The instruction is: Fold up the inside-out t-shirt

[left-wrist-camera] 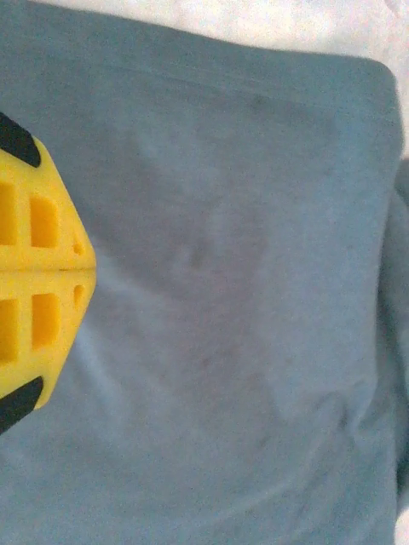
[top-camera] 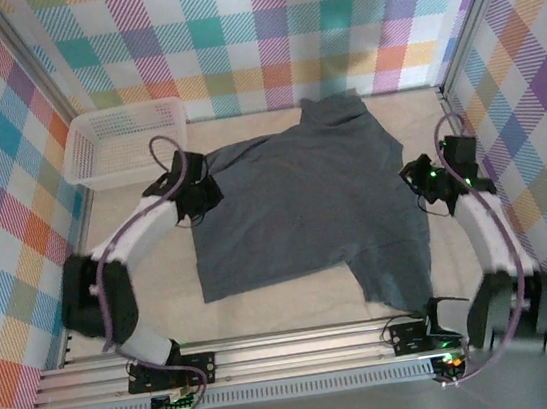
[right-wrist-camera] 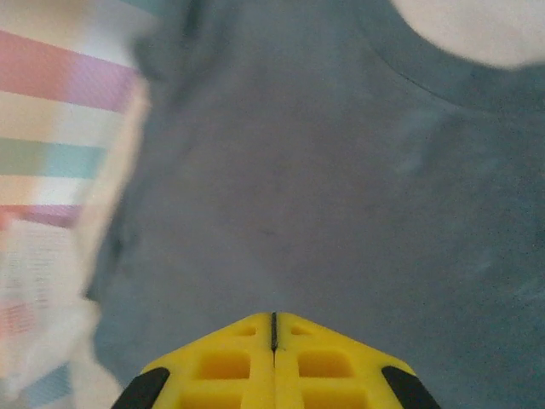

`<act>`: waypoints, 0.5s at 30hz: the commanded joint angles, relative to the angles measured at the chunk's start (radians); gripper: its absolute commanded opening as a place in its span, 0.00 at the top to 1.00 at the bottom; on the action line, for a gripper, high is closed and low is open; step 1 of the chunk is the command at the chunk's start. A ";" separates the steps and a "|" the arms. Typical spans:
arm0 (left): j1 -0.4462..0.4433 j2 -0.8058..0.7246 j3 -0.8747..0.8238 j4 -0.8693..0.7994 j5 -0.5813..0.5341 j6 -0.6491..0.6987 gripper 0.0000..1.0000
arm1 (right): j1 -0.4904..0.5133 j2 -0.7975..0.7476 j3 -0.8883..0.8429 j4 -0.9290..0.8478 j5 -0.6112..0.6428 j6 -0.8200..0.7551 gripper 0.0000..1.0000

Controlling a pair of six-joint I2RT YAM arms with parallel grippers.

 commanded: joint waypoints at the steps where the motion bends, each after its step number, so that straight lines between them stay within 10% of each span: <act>1: 0.001 0.148 0.124 0.004 -0.065 0.025 1.00 | 0.013 0.158 0.049 0.019 -0.035 -0.028 1.00; 8: 0.017 0.483 0.385 -0.022 -0.034 0.025 1.00 | 0.023 0.396 0.085 -0.028 0.026 0.066 1.00; 15: 0.022 0.675 0.582 -0.051 0.014 0.057 1.00 | 0.023 0.307 -0.088 -0.042 0.139 0.159 1.00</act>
